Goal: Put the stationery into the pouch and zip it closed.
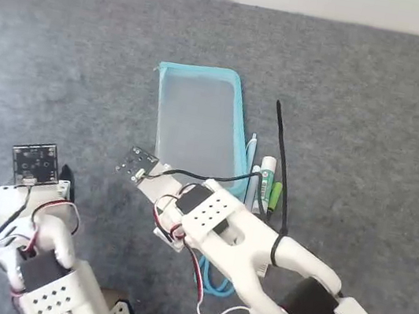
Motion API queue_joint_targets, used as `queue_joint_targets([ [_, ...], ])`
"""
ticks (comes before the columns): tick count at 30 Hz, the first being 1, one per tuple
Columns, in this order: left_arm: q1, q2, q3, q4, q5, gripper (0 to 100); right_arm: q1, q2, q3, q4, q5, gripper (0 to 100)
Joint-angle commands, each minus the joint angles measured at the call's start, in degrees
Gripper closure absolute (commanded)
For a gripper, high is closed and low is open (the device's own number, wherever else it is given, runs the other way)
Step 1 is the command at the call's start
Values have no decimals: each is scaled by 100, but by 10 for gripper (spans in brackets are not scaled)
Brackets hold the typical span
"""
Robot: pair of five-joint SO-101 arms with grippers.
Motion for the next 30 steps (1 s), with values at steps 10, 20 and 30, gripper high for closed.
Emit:
queue_joint_targets([
  [10, -18, 44, -57, -79, 88, 758, 611, -57, 132, -75, -79, 831],
  [20, -44, 0, -75, -457, 88, 758, 778, -127, 53, -31, -18, 992],
  [30, 1776, 88, -1851, 1178, 18, 754, 1938, -901, -2075, 2018, 141, 992],
])
